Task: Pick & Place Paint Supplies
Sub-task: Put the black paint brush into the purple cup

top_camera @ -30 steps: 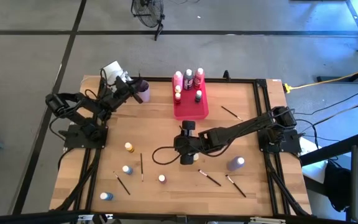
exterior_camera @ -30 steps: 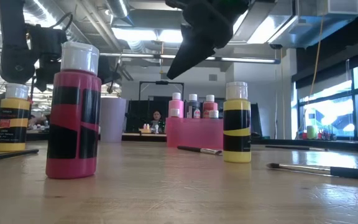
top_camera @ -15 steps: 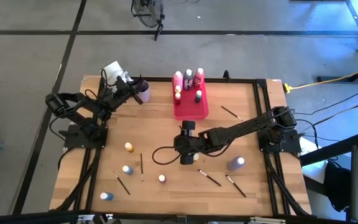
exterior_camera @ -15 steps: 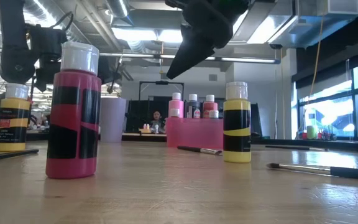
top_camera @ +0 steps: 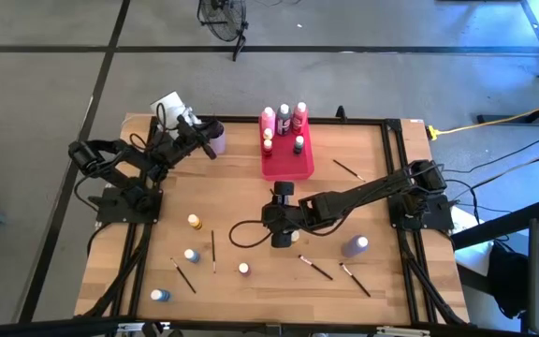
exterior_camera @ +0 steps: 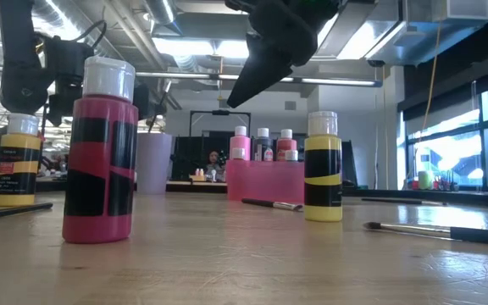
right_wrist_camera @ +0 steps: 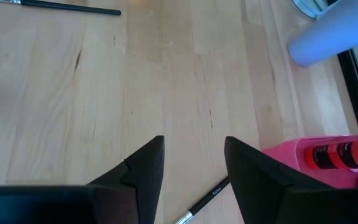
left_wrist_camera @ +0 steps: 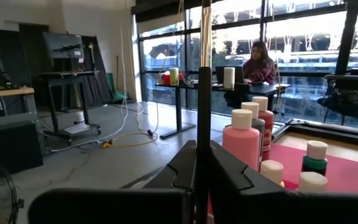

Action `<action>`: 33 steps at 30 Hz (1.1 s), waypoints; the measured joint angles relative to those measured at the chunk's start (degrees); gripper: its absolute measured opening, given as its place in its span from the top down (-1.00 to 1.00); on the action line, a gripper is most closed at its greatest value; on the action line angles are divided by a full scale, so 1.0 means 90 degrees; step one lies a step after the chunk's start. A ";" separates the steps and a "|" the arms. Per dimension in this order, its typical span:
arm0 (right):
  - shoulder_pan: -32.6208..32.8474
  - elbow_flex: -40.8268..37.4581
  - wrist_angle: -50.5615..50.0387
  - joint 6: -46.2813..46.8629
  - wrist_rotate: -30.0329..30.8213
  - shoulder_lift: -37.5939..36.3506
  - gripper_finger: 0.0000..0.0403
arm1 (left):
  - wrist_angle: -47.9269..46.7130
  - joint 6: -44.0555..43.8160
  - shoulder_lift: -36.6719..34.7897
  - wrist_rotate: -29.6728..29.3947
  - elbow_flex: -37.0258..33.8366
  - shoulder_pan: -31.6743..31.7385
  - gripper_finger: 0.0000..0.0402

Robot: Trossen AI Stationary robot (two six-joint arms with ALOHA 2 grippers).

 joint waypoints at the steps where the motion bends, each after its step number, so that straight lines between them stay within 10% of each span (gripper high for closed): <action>1: 0.0000 -0.0002 0.0003 0.0000 0.0001 0.0000 0.15 | -0.0055 -0.0025 0.0000 -0.0001 0.0024 0.0000 0.92; 33: -0.0001 -0.0005 -0.0114 -0.0002 -0.0328 0.0000 0.15 | 0.0443 -0.0231 0.1107 0.0057 0.0245 0.0005 0.86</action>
